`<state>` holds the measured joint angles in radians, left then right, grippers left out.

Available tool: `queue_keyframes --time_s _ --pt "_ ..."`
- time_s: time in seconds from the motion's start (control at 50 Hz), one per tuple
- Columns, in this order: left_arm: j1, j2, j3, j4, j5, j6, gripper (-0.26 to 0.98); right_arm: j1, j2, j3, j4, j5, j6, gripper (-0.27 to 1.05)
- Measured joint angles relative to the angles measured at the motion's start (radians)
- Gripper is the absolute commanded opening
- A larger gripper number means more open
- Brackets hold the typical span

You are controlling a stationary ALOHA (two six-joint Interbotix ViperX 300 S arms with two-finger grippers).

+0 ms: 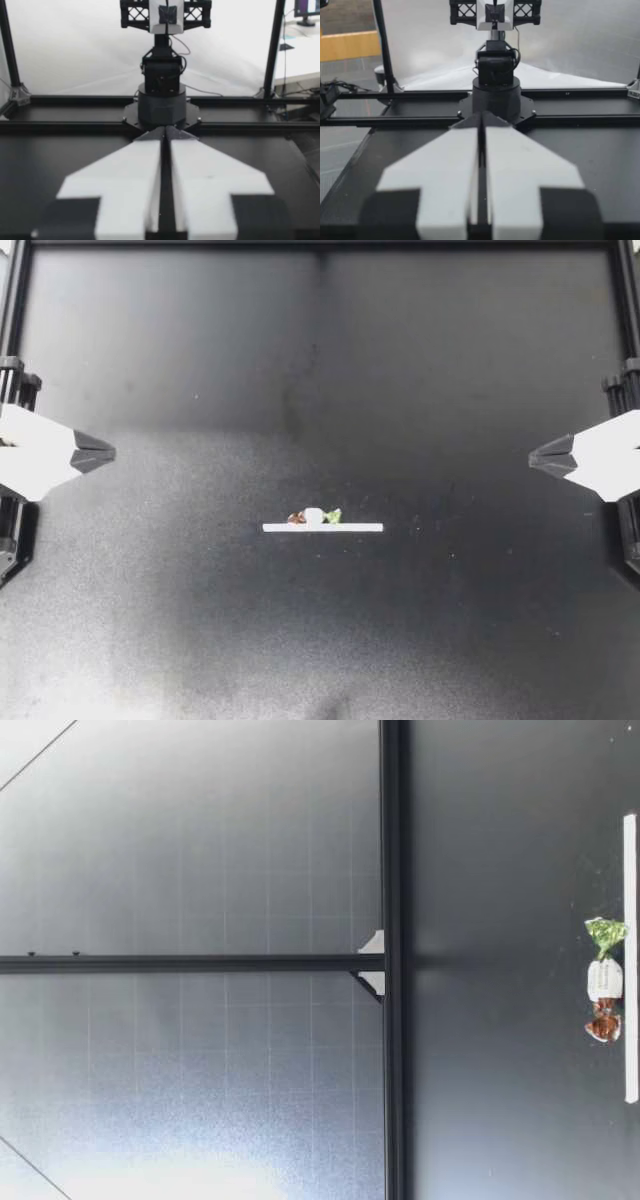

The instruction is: Pick up the candy and unwrap it.

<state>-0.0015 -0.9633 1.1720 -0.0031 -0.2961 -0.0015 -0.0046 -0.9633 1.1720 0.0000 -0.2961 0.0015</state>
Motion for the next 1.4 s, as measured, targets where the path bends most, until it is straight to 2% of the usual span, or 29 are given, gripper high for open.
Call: queue_keyframes --time_s 0.26,0.56,0.7,0.78,0.92,0.98,1.2,1.4 --pt "0.005 0.009 0.012 0.0 -0.029 0.02 -0.09 -0.002 0.055 -0.021 -0.002 -0.014 -0.008 -0.14" --pt "0.005 0.067 0.054 0.0 -0.064 0.02 -0.09 -0.063 0.416 -0.173 -0.002 -0.009 -0.006 -0.1" --pt "0.006 0.083 0.055 0.0 -0.071 0.015 -0.09 -0.08 0.569 -0.227 -0.002 0.015 -0.006 0.02" --pt "0.006 0.086 0.055 0.0 -0.072 0.014 -0.09 -0.086 0.644 -0.255 -0.002 0.035 -0.003 0.15" --pt "0.005 0.086 0.057 0.0 -0.072 0.014 -0.09 -0.087 0.761 -0.31 0.0 0.12 0.025 0.46" --pt "0.006 0.086 0.06 0.0 -0.072 0.014 -0.09 -0.087 0.802 -0.339 0.002 0.178 0.046 0.52" --pt "0.006 0.087 0.075 0.0 -0.072 0.017 -0.09 -0.087 0.974 -0.503 0.002 0.457 0.08 0.52" --pt "0.006 0.087 0.081 0.0 -0.072 0.018 -0.09 -0.089 1.115 -0.597 0.002 0.575 0.08 0.52"
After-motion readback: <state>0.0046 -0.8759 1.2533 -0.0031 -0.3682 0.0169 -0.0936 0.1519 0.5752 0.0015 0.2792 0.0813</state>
